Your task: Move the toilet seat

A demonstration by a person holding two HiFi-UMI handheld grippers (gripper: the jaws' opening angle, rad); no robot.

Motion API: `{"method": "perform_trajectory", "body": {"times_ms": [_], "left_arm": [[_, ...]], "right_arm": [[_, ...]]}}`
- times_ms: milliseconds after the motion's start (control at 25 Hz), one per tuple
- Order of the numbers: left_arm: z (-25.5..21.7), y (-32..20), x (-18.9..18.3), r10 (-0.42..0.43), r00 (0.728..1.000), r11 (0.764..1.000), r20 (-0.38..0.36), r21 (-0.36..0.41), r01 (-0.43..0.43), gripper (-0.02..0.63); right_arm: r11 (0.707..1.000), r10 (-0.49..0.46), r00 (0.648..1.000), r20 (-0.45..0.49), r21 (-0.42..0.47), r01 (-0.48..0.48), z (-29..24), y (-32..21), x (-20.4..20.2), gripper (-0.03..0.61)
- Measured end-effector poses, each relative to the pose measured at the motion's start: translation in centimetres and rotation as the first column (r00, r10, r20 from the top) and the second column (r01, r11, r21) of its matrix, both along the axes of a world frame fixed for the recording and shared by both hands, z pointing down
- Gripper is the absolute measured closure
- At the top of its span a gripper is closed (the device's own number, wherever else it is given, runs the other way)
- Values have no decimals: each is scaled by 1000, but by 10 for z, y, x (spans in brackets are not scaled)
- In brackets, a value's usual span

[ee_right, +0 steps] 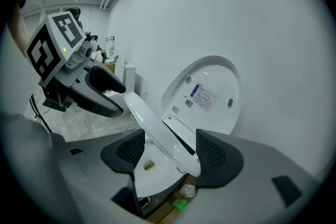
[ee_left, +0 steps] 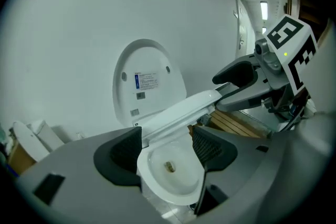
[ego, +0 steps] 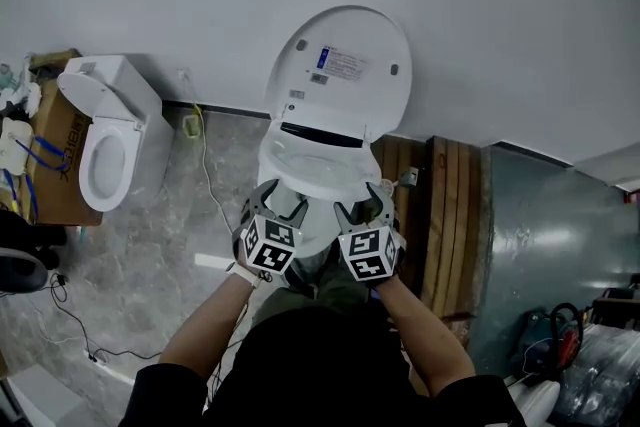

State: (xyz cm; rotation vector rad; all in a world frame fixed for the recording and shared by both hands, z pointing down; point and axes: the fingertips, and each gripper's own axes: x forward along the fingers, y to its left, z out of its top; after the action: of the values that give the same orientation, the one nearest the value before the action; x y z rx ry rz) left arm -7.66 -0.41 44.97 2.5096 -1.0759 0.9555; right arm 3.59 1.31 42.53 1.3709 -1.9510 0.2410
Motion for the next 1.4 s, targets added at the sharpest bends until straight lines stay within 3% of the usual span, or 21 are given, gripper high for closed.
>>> {"method": "perform_trajectory", "body": {"times_ms": [240, 440, 920, 1240, 1400], "left_arm": [[-15, -17, 17, -87, 990, 995, -113, -61, 80, 308], [-24, -29, 21, -103, 985, 995, -142, -15, 102, 310], [-48, -69, 40, -147, 981, 988, -125, 30, 152, 310], [-57, -92, 49, -159, 981, 985, -114, 46, 165, 310], [-63, -106, 52, -174, 977, 981, -123, 66, 183, 310]], "right_arm": [[999, 34, 997, 68, 0, -34, -6, -13, 7, 259], [999, 31, 996, 82, 19, -33, -11, -25, 12, 259], [1000, 24, 983, 181, 10, -26, -20, -65, 37, 259], [993, -68, 996, 51, 102, 63, -31, -88, 45, 261], [990, -68, 997, 46, 127, 62, -36, -100, 54, 262]]}}
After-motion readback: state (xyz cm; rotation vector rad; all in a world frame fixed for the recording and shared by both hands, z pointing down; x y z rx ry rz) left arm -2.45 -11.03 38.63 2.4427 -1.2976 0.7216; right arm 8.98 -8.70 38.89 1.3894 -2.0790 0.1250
